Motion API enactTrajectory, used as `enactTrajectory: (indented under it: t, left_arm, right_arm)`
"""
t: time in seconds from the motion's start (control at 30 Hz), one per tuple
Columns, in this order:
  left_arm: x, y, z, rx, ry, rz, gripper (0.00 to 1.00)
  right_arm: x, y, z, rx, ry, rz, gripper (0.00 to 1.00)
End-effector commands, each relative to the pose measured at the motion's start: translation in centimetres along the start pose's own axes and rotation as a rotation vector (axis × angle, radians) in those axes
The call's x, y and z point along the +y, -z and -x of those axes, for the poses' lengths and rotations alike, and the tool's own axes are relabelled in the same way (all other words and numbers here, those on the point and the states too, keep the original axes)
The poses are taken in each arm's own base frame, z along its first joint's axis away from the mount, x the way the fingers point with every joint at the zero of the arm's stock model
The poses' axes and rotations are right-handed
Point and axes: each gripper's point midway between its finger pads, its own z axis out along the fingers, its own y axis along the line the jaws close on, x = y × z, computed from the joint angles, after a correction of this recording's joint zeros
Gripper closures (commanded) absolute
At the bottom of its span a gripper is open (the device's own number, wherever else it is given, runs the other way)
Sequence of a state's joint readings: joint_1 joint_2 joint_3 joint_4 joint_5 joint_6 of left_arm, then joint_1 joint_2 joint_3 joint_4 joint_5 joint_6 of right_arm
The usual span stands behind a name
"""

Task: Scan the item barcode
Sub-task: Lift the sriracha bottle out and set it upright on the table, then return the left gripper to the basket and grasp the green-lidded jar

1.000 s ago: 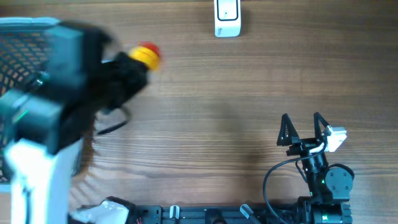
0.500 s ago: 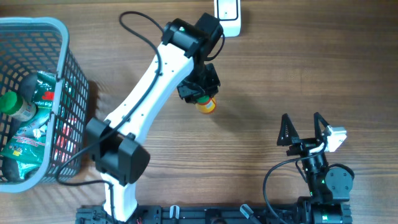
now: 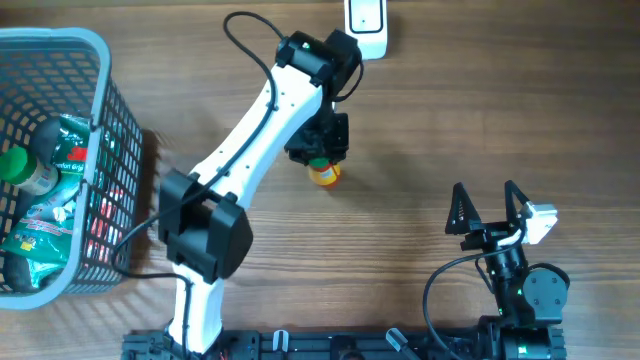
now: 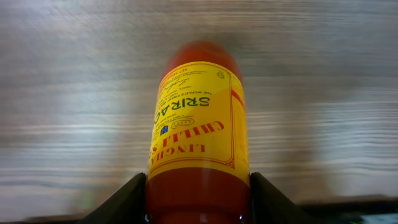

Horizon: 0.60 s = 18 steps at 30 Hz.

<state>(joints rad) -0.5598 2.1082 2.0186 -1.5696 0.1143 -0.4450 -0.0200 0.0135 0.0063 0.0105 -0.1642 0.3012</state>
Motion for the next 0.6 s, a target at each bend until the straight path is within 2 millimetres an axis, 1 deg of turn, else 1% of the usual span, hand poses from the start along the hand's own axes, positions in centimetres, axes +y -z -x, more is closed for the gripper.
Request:
enactTrajectory:
  t: [0.0,0.03,0.07,0.17,0.2,0.27,0.3,0.33,0.37,0.4,0.47,0.57]
  left_arm:
    - [1.1,-0.9,0.9,-0.004,-0.073,0.061,0.53]
    - [1.0,-0.9,1.1,-0.008,-0.074,0.059,0.52]
    - [0.9,-0.9,1.3,-0.016,-0.075,0.055,0.50]
    - [0.8,-0.9,1.3,-0.019,-0.093,0.053,0.32]
    - [0.9,-0.9,1.3,-0.017,-0.092,0.054,0.28]
    - [0.9,-0.9,1.3,-0.015,-0.093,0.055,0.24]
    - [0.9,-0.9,1.3,-0.016,-0.092,0.055,0.18]
    - [0.9,-0.8,1.3,-0.020,-0.092,0.058,0.14]
    - [1.4,-0.2,1.6,-0.038,-0.090,0.079,0.04]
    - [1.7,0.3,1.8,-0.051,-0.088,0.092,0.00]
    - [2.2,2.4,2.2,-0.095,-0.075,0.100,0.00]
    - [2.7,7.6,3.5,-0.238,-0.051,0.065,0.00]
  right_arm:
    - [0.5,0.0,0.0,-0.001,0.004,0.024,0.00]
    - [0.5,0.0,0.0,-0.001,0.005,0.024,0.00]
    - [0.5,0.0,0.0,-0.001,0.004,0.024,0.00]
    - [0.5,0.0,0.0,-0.001,0.005,0.024,0.00]
    - [0.5,0.0,0.0,-0.001,0.004,0.024,0.00]
    - [0.5,0.0,0.0,-0.001,0.005,0.024,0.00]
    - [0.5,0.0,0.0,-0.001,0.005,0.024,0.00]
    - [0.5,0.0,0.0,-0.001,0.004,0.024,0.00]
    - [0.5,0.0,0.0,-0.001,0.004,0.024,0.00]
    - [0.5,0.0,0.0,-0.001,0.004,0.024,0.00]
    - [0.5,0.0,0.0,-0.001,0.005,0.024,0.00]
    - [0.5,0.0,0.0,-0.001,0.004,0.024,0.00]
